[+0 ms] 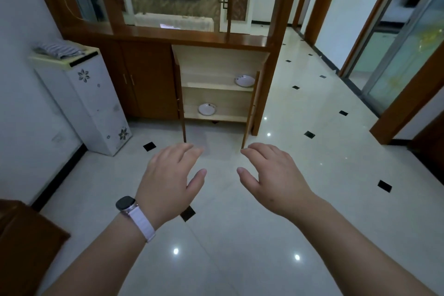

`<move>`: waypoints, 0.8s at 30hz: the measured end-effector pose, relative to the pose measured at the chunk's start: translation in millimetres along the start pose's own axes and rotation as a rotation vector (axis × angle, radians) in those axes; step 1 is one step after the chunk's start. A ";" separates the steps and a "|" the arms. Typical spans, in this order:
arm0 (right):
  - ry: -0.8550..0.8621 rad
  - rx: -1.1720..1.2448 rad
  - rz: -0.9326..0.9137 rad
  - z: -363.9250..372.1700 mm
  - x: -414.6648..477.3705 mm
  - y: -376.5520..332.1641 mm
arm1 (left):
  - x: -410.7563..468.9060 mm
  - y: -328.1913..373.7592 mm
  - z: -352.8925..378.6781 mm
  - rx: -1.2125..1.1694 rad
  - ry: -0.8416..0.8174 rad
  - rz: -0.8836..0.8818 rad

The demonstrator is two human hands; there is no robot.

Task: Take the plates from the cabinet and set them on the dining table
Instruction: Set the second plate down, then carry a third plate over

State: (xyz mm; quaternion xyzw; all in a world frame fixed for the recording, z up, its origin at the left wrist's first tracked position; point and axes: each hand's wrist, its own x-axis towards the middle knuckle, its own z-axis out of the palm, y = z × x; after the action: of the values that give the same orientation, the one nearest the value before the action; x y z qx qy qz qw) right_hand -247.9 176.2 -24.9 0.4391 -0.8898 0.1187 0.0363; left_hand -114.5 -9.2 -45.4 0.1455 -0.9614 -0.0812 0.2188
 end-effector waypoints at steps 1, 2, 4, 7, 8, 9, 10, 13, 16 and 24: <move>-0.006 0.000 0.006 3.0 12.5 -6.3 | 8.8 -13.1 -0.3 -0.003 -0.014 0.003; -0.011 0.003 0.010 5.8 23.2 -12.1 | 16.7 -25.1 0.2 -0.005 -0.028 0.005; -0.017 0.010 0.026 11.3 39.3 -20.3 | 30.4 -45.1 3.4 -0.012 -0.047 0.012; -0.025 0.006 0.047 18.7 62.5 -23.2 | 53.8 -66.6 10.7 -0.022 -0.061 0.034; -0.030 0.003 0.054 20.8 71.6 -22.4 | 61.9 -71.6 13.9 -0.027 -0.066 0.039; -0.032 0.000 0.058 23.5 81.1 -20.8 | 69.5 -75.8 17.6 -0.031 -0.067 0.043; -0.032 -0.002 0.060 26.8 90.2 -19.2 | 76.1 -79.9 21.9 -0.034 -0.067 0.048; -0.028 0.021 0.062 37.2 118.5 -16.1 | 94.4 -92.8 36.0 -0.044 -0.082 0.046; -0.035 0.039 0.043 51.4 149.2 -10.0 | 114.5 -109.4 47.9 -0.031 -0.106 0.027; -0.078 0.092 -0.033 83.3 276.4 38.7 | 218.5 -147.4 92.7 0.054 -0.121 -0.050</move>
State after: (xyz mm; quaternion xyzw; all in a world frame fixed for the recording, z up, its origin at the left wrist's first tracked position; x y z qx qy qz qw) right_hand -444.3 -35.0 -66.0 0.4591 -0.8768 0.1417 -0.0170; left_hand -308.0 -208.7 -73.6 0.1700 -0.9708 -0.0693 0.1541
